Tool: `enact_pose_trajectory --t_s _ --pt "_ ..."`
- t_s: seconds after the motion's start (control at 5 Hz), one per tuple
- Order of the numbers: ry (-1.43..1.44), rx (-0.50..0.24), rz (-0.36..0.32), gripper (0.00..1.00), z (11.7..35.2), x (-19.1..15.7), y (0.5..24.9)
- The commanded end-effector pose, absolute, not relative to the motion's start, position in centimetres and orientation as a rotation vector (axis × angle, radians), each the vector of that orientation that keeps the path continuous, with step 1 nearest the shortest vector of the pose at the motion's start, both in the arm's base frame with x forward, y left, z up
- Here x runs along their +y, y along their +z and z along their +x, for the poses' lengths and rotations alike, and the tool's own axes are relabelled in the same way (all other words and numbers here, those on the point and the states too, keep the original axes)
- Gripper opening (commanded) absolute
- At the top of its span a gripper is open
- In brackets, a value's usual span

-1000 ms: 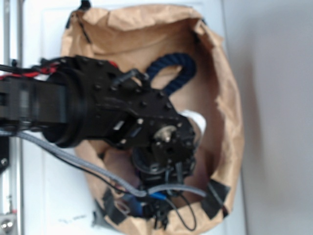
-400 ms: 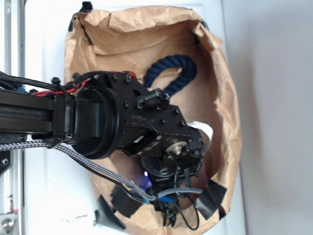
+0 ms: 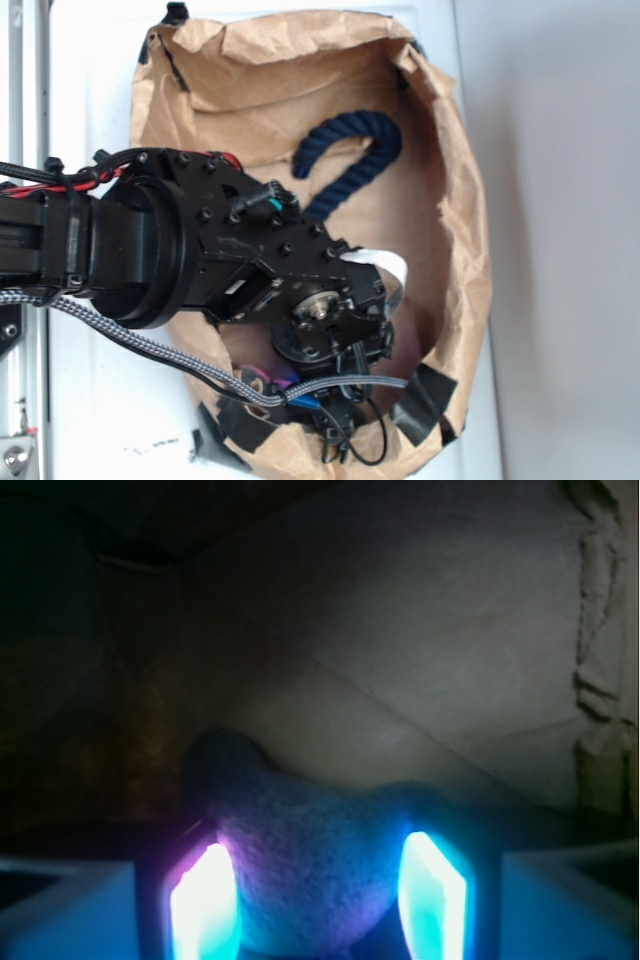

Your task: Grab the gray animal.

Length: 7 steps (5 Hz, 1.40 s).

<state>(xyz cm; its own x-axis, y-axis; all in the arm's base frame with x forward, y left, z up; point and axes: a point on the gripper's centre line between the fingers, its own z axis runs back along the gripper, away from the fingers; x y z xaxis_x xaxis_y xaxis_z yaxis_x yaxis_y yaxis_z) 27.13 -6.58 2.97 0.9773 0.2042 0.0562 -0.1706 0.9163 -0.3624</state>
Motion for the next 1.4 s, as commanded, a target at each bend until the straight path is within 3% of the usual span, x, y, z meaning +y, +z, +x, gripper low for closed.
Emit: enact_pose_trajectory --t_s 0.0,0.2,0.4,0.6,0.8,1.2 --pt "0.225 -0.235 -0.344 0.00 27.0 -2.3 8.1" --pt "0.299 -0.293 -0.321 0.00 27.1 0.4 11.2" --pt "0.332 -0.289 -0.276 0.00 27.2 1.5 12.7" --pt "0.334 -0.253 -0.186 0.00 26.7 1.5 13.9" --pt "0.300 -0.189 -0.219 1.00 26.5 0.4 13.6" --pt "0.164 -0.189 -0.163 1.00 27.1 -3.7 8.5"
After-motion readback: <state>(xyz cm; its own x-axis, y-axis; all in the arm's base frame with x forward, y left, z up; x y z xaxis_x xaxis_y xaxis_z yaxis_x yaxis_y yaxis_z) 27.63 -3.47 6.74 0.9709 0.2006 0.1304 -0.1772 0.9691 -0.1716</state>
